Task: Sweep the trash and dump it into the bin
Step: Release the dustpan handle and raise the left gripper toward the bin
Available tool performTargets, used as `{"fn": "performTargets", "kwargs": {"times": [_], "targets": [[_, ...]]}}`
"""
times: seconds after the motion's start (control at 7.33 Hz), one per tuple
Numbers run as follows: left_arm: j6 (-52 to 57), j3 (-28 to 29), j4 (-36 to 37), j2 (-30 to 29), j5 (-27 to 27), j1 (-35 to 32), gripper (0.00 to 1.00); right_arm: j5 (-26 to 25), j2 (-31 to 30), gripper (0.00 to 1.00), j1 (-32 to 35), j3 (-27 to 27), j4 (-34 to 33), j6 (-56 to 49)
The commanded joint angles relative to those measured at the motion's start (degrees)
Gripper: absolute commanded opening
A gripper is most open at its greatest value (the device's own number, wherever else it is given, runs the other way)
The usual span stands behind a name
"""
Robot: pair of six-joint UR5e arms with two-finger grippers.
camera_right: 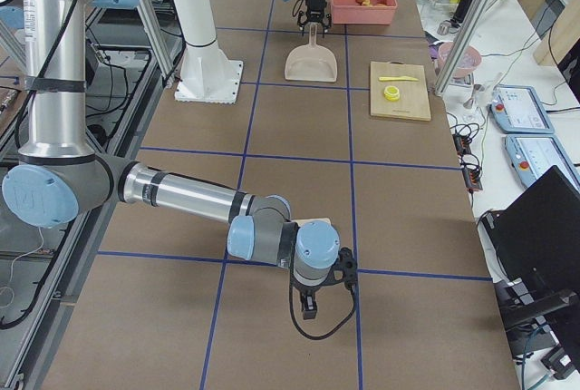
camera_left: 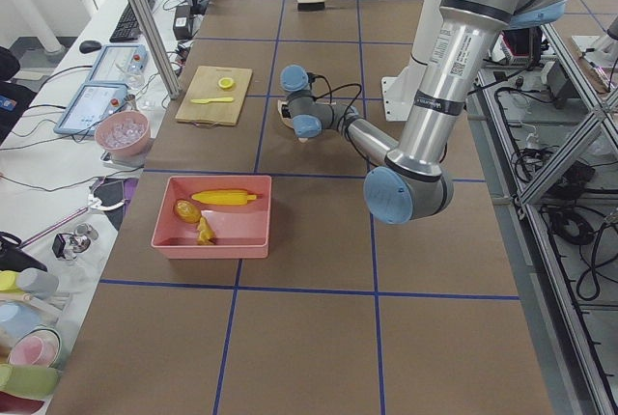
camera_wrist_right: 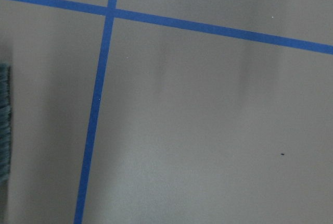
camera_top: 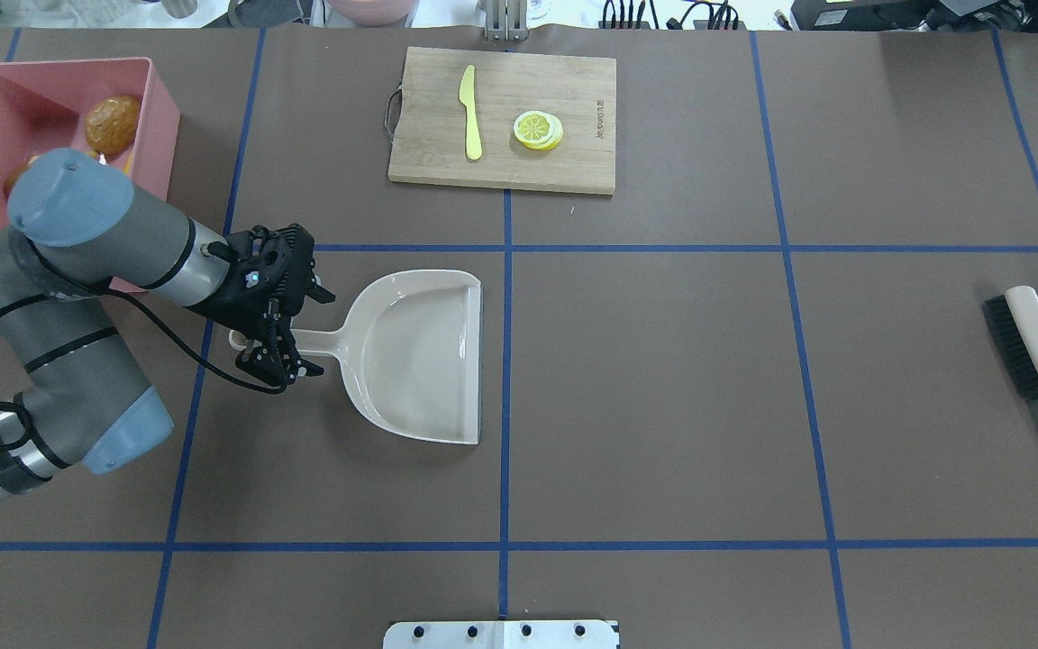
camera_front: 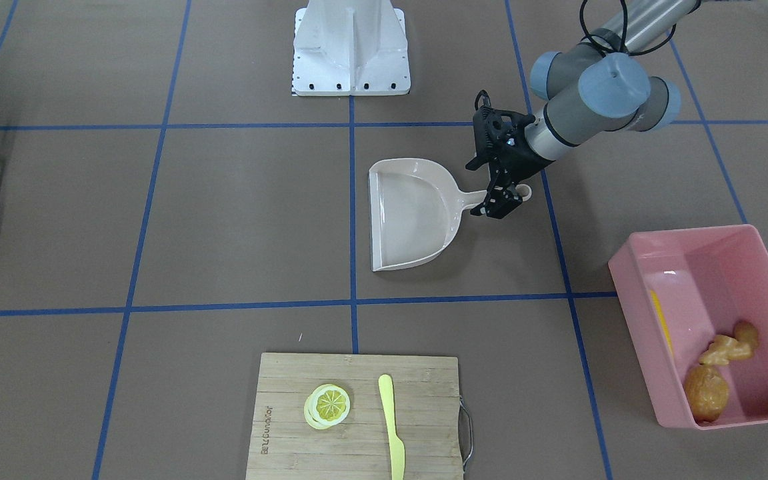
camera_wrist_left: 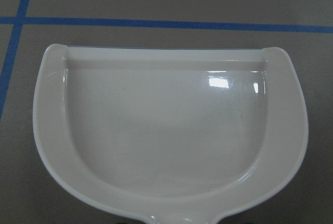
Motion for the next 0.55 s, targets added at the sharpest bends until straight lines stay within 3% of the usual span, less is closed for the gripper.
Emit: {"fn": "performTargets", "kwargs": {"times": [0.0,0.14,0.41], "targets": [[-0.14,-1.77,1.27,1.41,9.61,-4.14,0.98,0.08,0.26,1.00,0.00,0.07,0.00,0.04],[-0.22,-2.12,3.37,1.50,13.95,-5.46,0.98,0.16,0.17,1.00,0.00,-0.10,0.00,-0.05],[-5.19,-2.21,5.49,2.46,15.40,-10.63,0.98,0.25,0.17,1.00,0.00,-0.02,0.00,0.04]]}}
